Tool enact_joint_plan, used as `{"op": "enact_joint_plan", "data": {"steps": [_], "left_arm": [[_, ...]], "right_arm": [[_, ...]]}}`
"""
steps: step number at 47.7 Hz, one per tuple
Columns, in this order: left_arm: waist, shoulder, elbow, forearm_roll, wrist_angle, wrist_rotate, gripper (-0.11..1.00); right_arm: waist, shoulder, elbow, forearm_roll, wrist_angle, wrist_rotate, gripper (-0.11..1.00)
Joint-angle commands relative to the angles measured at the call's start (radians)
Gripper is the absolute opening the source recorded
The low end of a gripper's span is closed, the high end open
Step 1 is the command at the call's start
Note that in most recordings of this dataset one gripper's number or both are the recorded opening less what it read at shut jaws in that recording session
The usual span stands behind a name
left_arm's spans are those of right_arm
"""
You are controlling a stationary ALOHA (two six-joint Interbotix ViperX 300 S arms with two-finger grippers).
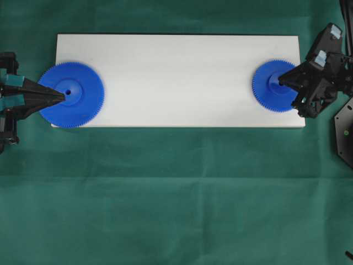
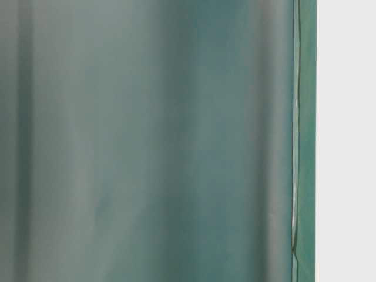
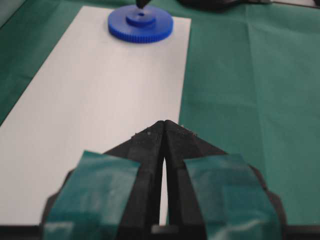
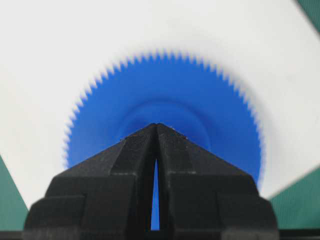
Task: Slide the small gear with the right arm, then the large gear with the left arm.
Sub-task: 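Lift the right gripper off the small gear and pull back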
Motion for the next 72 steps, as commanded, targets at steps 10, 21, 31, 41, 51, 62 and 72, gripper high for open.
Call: {"op": "enact_joint_plan", "data": {"steps": [10,21,31,41,51,62,72], "left_arm": [[-0.002,0.015,-0.034,-0.002,-0.002,0.002,0.00],[-0.002,0.015,-0.037,-0.002,0.003,0.008,0.00],[0.015,0.015,-0.044,-0.002,0.029,0.009,0.00],[0.051,0.015,-0.046,-0.002,0.140,0.006,0.00],[0.089,0.017,-0.048,-0.002,0.318,0.005,0.00],[0.092,0.017,-0.021,-0.002,0.374,0.003,0.00],[0.095,0.018,-0.003,-0.002,0.376,0.003,0.00]], "right_arm": [[-0.002,-0.115,-0.037,-0.089,-0.126,-0.003,0.50],[-0.002,-0.222,-0.002,-0.100,-0.206,-0.003,0.50],[-0.002,-0.281,0.028,-0.100,-0.224,-0.003,0.50],[-0.002,-0.285,0.032,-0.100,-0.230,-0.002,0.50],[-0.002,-0.284,0.032,-0.100,-0.255,-0.002,0.50],[-0.002,-0.281,0.029,-0.100,-0.272,-0.002,0.50],[-0.002,-0.279,0.023,-0.100,-0.275,-0.002,0.50]]}}
